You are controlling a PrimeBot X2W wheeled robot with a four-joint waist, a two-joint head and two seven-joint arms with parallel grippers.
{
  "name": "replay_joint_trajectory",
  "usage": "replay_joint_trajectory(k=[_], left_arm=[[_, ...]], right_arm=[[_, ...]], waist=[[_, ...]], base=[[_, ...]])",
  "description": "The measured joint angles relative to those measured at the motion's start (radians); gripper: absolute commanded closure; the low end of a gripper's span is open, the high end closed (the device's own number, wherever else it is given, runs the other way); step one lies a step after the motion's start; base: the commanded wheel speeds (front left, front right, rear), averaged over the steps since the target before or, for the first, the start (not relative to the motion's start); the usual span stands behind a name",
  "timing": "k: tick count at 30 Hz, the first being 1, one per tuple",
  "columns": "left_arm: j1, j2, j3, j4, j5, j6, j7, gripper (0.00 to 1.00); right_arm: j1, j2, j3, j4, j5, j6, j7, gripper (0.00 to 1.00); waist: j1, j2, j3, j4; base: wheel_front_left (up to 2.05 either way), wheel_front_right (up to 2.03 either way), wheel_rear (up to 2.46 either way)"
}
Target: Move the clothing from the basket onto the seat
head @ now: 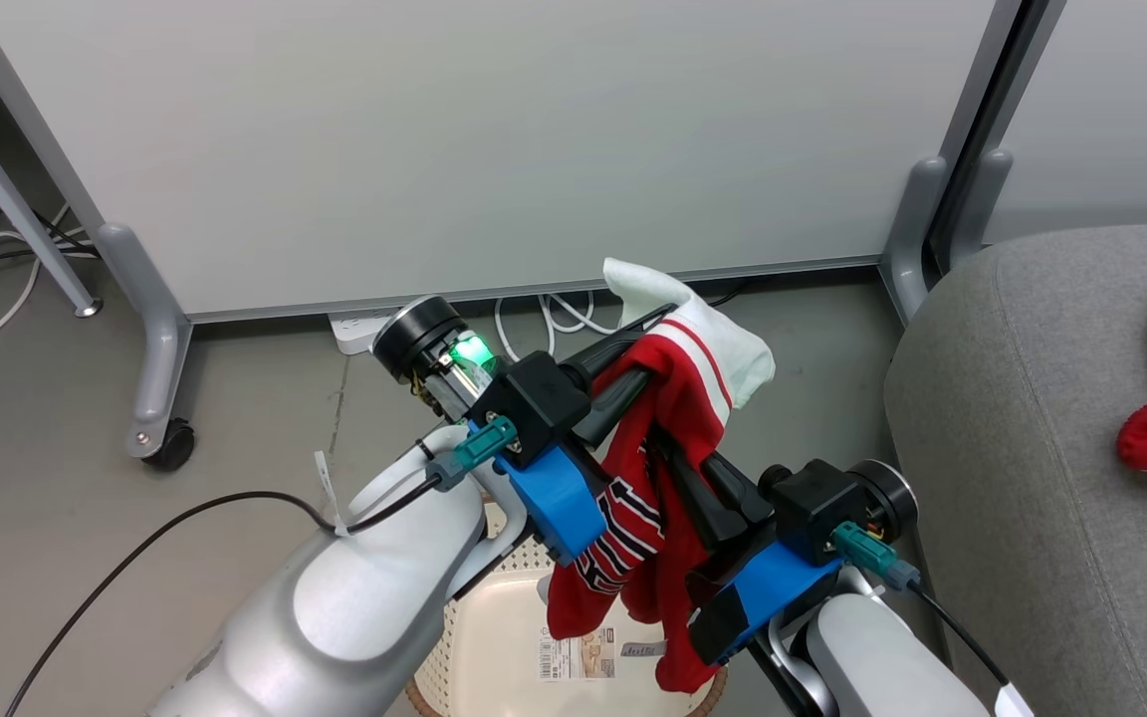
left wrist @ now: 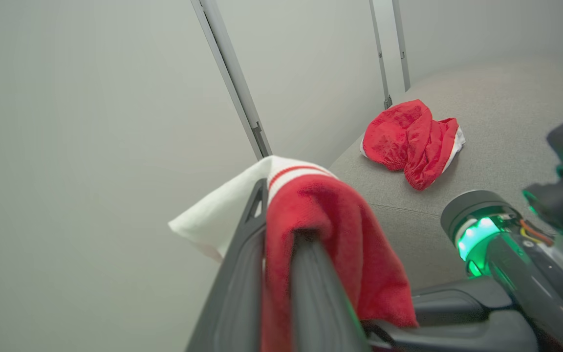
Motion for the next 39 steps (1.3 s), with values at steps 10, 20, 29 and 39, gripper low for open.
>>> replay_joint_trajectory(k=[10,20,29,39], left_arm=[[0.000,-0.001,0.004,0.004,0.001,-0.001,0.000,0.00],[0.003,0.000,0.009,0.012,0.004,-0.001,0.000,0.00],[0.010,0.010,0.012,0.018,0.007,0.002,0.000,0.00],[0.015,0.018,0.002,0.016,0.008,0.002,0.000,0.00]], right_arm=[[0.000,0.002,-0.002,-0.002,0.000,0.000,0.000,1.00],[0.000,0.003,-0.004,-0.009,0.000,0.000,0.000,1.00],[0.000,0.002,-0.044,-0.031,0.001,0.000,0.000,1.00],[0.000,0.002,-0.128,-0.073,-0.010,0.000,0.000,1.00]], waist=[[0.0000,0.0000,-0.001,-0.003],[-0.0001,0.0001,-0.002,-0.008],[0.0000,0.0000,0.017,-0.041],[0.0000,0.0000,0.051,-0.123]], base=[[0.00,0.00,0.00],[0.00,0.00,0.00],[0.00,0.00,0.00],[0.00,0.00,0.00]])
